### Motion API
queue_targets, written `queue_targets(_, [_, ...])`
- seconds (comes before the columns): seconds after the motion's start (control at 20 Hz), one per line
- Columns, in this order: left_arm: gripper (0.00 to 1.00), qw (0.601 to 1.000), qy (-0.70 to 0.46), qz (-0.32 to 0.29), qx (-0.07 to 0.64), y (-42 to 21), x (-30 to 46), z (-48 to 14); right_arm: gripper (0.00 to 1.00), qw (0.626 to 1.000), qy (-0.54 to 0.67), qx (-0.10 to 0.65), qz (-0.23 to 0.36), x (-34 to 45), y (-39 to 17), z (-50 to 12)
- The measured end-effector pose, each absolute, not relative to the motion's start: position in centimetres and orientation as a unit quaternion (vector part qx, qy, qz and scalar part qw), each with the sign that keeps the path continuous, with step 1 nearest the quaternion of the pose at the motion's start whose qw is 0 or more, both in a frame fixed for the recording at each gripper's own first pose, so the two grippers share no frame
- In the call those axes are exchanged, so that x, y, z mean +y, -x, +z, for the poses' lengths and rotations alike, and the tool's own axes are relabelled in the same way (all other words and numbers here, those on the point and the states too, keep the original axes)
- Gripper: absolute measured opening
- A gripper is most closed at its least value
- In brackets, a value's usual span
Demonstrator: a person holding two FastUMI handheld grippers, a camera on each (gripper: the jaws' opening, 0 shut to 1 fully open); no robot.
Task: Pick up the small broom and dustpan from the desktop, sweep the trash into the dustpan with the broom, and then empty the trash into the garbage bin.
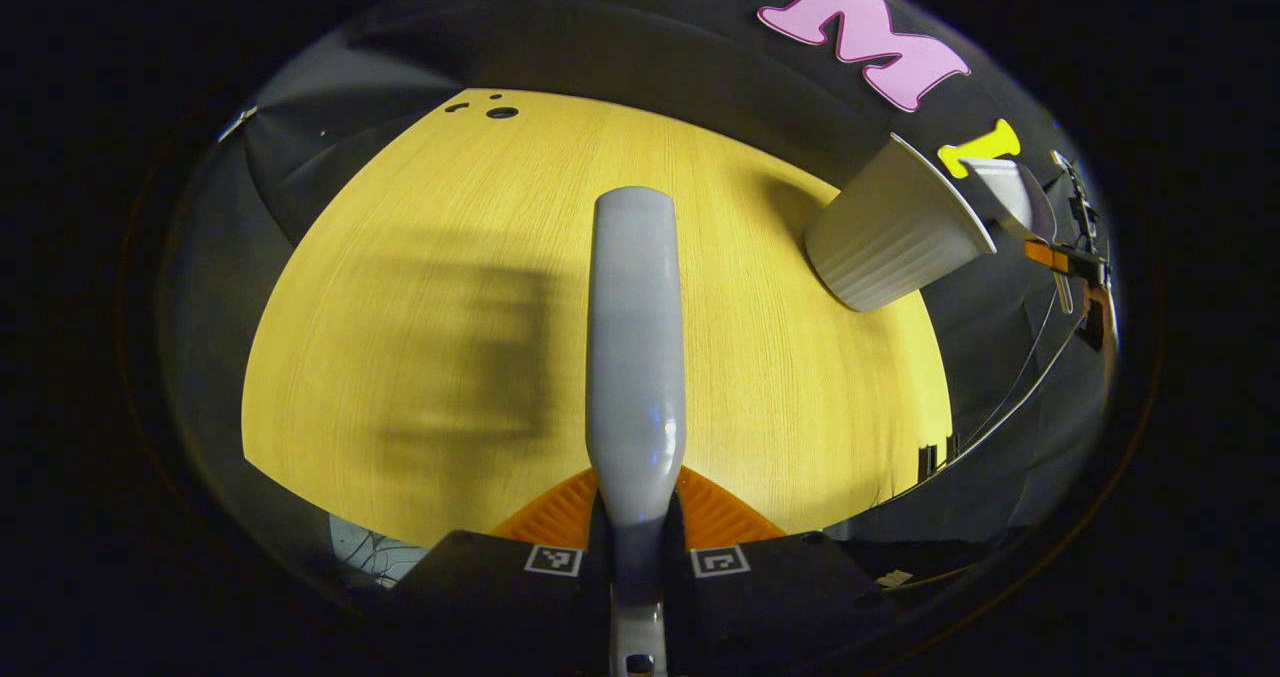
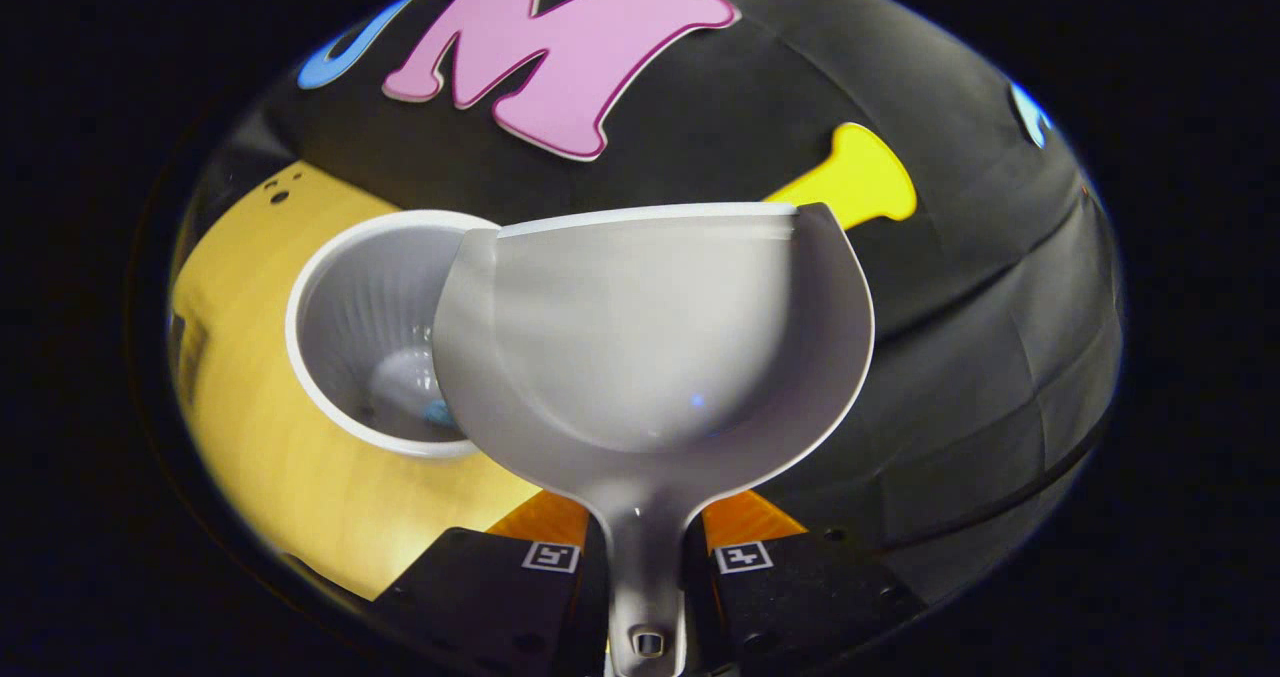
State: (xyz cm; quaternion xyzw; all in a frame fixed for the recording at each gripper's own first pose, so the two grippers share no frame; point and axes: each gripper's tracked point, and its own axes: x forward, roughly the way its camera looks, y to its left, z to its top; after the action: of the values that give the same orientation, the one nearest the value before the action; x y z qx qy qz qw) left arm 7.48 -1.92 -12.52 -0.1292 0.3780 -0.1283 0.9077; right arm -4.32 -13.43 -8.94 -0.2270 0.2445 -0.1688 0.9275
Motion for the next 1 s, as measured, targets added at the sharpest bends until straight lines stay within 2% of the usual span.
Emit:
queue_targets(0.15, [0.25, 0.911, 0.13, -0.118, 0.374, -7.5, -1.8, -12.8, 0.34, 0.949, 0.154, 0.233, -0.144, -13.4, 4.3, -9.2])
queue_targets(0.2, [0.25, 0.913, 0.134, -0.111, 0.368, -7.7, -1.9, -12.9, 0.39, 0.957, 0.115, 0.232, -0.129, -13.7, 3.9, -9.7])
queue_targets(0.25, [0.25, 0.915, 0.14, -0.104, 0.364, -7.5, -1.8, -13.1, 0.34, 0.964, 0.077, 0.228, -0.116, -13.6, 3.9, -10.0])
queue_targets(0.3, [0.25, 0.915, 0.145, -0.098, 0.364, -7.6, -1.6, -13.4, 0.34, 0.967, 0.057, 0.225, -0.107, -13.5, 3.8, -10.5])
queue_targets(0.5, [0.25, 0.912, 0.145, -0.083, 0.374, -8.0, -0.2, -15.2, 0.34, 0.971, 0.054, 0.213, -0.09, -12.7, 3.7, -11.4])
queue_targets(0.6, [0.25, 0.914, 0.131, -0.073, 0.376, -8.3, 0.5, -16.1, 0.34, 0.974, 0.041, 0.215, -0.062, -12.1, 3.5, -11.7])
queue_targets(1.0, [0.25, 0.913, 0.081, -0.065, 0.394, -9.7, 1.7, -18.0, 0.34, 0.956, 0.043, 0.288, 0.047, -10.2, 2.6, -15.3])
